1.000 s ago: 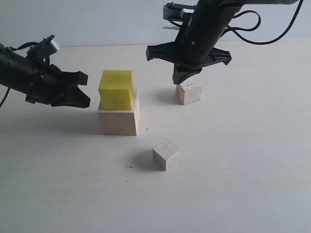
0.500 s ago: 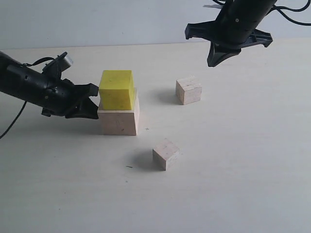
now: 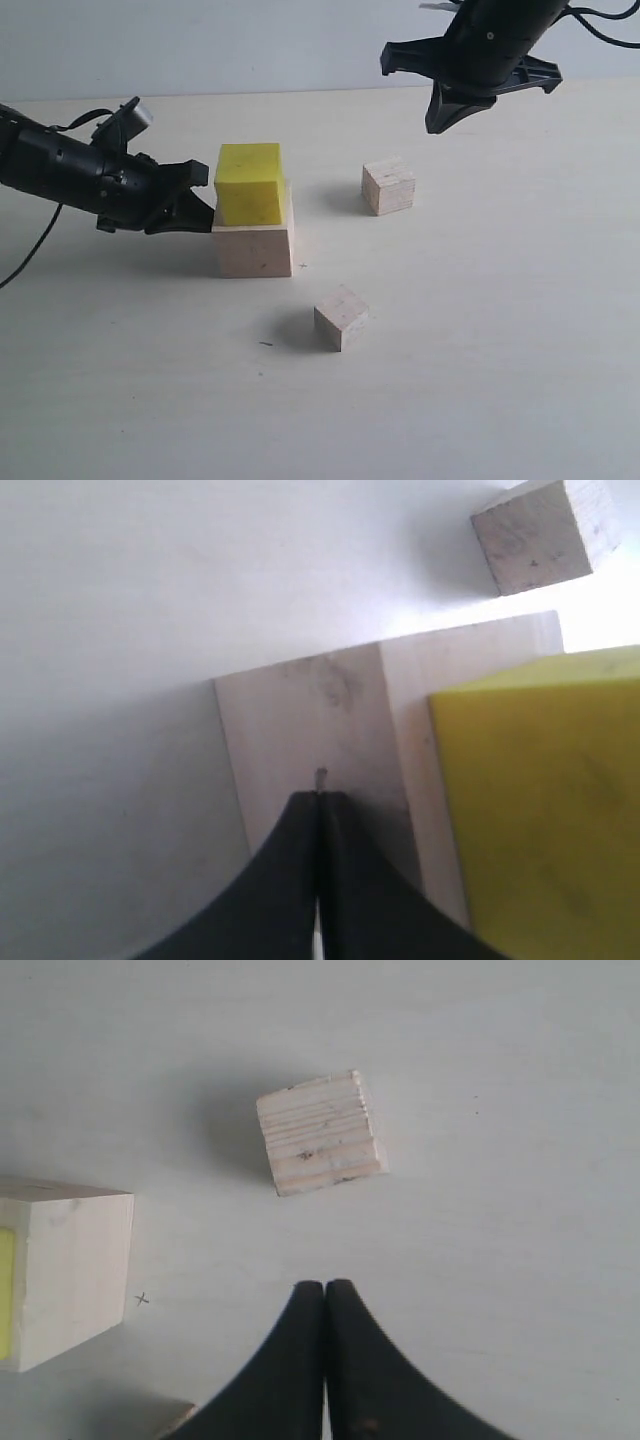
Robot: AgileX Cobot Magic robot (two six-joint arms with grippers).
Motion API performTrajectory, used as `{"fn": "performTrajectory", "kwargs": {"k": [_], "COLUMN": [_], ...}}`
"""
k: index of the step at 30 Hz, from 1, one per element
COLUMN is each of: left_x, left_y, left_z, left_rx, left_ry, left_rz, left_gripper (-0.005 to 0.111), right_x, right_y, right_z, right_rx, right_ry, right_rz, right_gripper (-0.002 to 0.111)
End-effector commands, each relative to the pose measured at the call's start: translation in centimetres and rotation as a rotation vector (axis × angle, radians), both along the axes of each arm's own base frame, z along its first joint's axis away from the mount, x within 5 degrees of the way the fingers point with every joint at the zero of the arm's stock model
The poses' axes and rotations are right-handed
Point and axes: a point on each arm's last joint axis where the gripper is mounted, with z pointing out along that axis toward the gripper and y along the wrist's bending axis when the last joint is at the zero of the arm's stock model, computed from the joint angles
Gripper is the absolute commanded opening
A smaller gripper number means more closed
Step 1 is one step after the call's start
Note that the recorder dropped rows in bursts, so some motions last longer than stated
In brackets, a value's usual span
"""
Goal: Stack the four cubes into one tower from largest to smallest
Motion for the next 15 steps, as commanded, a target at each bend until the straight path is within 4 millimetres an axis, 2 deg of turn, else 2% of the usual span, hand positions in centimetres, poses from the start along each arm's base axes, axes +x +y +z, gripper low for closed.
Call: {"fn": "performTrajectory", "kwargs": {"k": [1, 9, 15], "left_x": [-0.3, -0.2, 0.8], "left_y": [-1.3, -1.6, -1.8], "left_z": [0.1, 0.1, 0.5], "left_rx": [-0.003, 0.009, -0.002], "left_ry": [-0.009, -0.021, -0.039], "left_rz": [-0.019, -0.017, -0.009], "left_gripper": [0.000, 0.000, 0.000], "right_x": [-0.1, -0.1, -0.1], "right_y": [-0.1, -0.1, 0.0], "right_z": [0.4, 0.4, 0.4], "right_rx": [0.009, 0.014, 0.015], "right_ry": [-0.010, -0.009, -0.006], "right_rz": [0.005, 0.003, 0.003], "right_gripper": [0.000, 0.000, 0.000]}}
